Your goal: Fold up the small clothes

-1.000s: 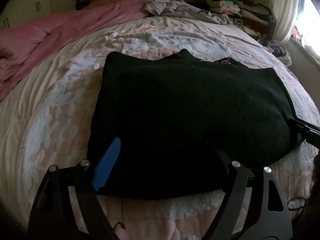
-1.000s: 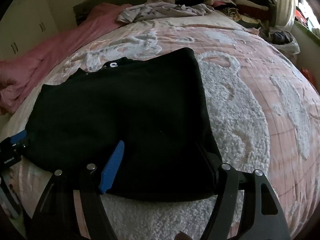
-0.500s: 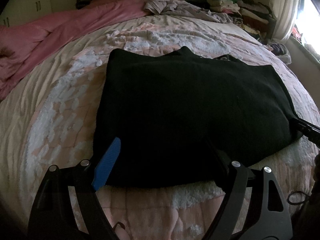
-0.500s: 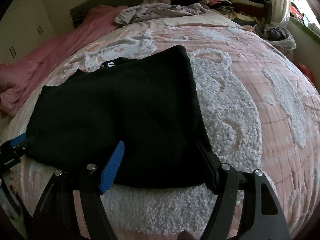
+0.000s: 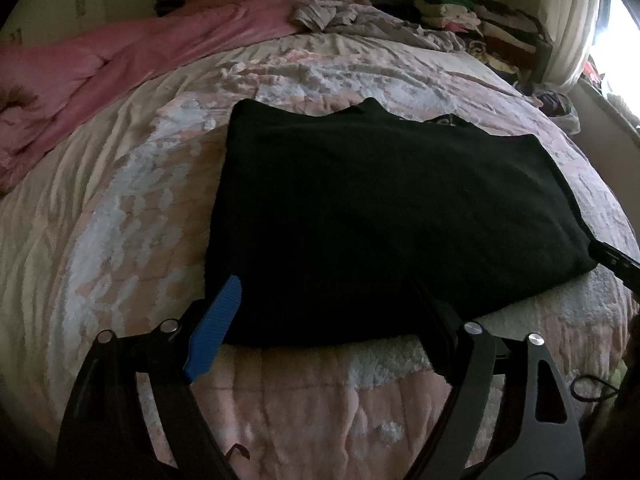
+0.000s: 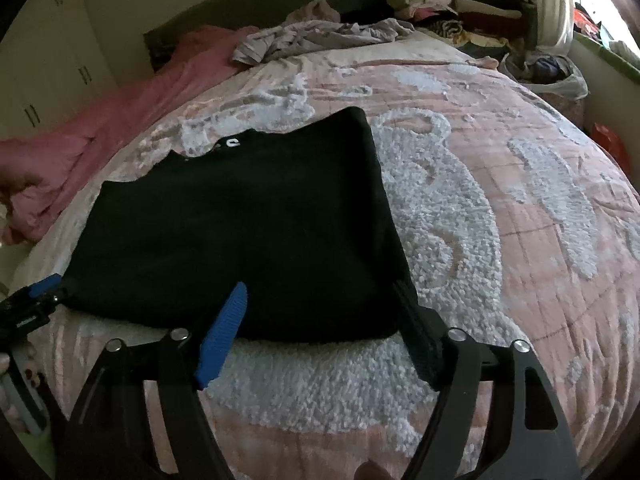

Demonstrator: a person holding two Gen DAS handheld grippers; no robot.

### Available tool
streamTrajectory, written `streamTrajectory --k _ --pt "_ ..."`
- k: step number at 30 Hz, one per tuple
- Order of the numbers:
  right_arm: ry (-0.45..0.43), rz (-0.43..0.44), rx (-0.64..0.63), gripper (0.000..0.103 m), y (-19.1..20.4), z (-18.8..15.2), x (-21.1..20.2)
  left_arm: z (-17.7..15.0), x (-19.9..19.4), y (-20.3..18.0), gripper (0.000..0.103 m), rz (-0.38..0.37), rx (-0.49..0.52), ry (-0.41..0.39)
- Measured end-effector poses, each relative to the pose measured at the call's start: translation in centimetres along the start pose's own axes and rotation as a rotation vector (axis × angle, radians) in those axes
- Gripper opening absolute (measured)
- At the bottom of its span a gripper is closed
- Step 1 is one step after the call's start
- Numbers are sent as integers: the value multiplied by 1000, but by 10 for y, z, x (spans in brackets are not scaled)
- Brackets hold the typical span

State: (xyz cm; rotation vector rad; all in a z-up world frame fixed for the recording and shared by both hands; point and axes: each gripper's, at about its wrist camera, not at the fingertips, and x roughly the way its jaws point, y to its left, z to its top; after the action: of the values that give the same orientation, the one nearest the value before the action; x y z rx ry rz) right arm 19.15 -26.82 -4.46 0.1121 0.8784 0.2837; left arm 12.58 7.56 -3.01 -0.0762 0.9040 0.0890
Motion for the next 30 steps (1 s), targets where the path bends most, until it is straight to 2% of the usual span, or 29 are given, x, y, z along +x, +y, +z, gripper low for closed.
streamTrajectory --k 8,13,17,30 --pt "-36 13 -17 88 10 -2 -20 -1 -16 7 82 14 -12 -22" --pt "-54 22 -34 96 19 -5 -34 0 -26 11 87 16 -21 -32" --pt "-74 39 -63 97 33 -6 -45 1 -33 16 93 11 -32 -41" --pt "-129 121 -206 98 102 0 -65 11 -52 39 93 30 -88 -93"
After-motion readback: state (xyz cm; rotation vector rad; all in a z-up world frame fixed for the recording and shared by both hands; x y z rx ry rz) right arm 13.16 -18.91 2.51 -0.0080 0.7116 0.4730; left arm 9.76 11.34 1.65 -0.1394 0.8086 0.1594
